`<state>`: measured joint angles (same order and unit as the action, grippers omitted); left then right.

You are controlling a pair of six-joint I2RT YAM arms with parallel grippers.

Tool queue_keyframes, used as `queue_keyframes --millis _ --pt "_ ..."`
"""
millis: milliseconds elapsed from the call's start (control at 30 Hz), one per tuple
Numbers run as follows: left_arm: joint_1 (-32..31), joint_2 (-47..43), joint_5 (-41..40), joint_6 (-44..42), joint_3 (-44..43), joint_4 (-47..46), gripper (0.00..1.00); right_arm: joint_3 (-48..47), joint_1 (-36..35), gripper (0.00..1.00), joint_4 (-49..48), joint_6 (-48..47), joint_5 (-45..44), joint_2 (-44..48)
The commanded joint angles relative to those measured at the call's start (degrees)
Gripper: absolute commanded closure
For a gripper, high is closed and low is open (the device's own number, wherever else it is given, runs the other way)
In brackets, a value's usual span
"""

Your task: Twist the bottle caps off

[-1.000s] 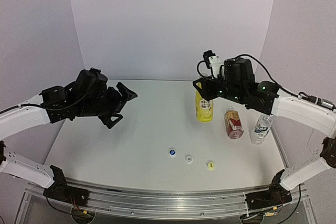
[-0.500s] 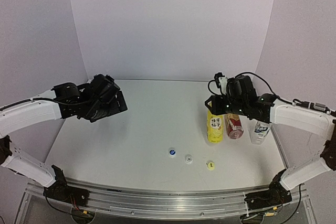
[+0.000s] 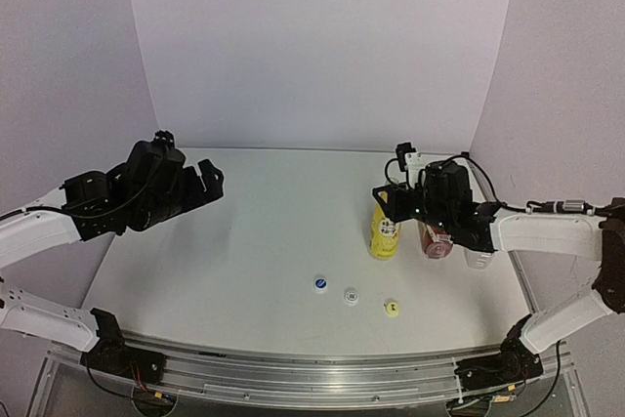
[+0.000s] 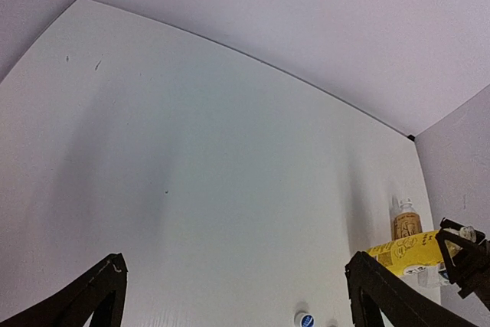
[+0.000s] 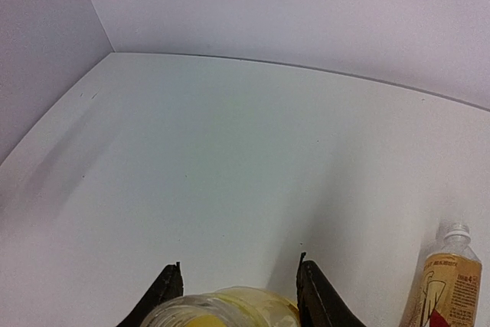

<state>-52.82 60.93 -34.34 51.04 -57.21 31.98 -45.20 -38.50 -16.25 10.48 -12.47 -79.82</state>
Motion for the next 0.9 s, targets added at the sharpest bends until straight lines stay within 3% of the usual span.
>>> queue_keyframes --millis 0,767,867 --pt "-0.1 0.7 0.9 -2.3 -0.3 -2.6 0.01 1.6 0.3 0.94 -8.6 -0.9 0.4 -0.8" --pt "-0.1 0.0 0.1 -1.9 -0.4 -2.7 0.01 6.2 0.3 0.78 -13.6 -1.7 2.5 -2.8" --pt "-0.1 -0.2 0.0 -1.9 -0.3 -2.5 0.00 6.8 0.3 0.73 -13.7 -1.9 2.7 -2.9"
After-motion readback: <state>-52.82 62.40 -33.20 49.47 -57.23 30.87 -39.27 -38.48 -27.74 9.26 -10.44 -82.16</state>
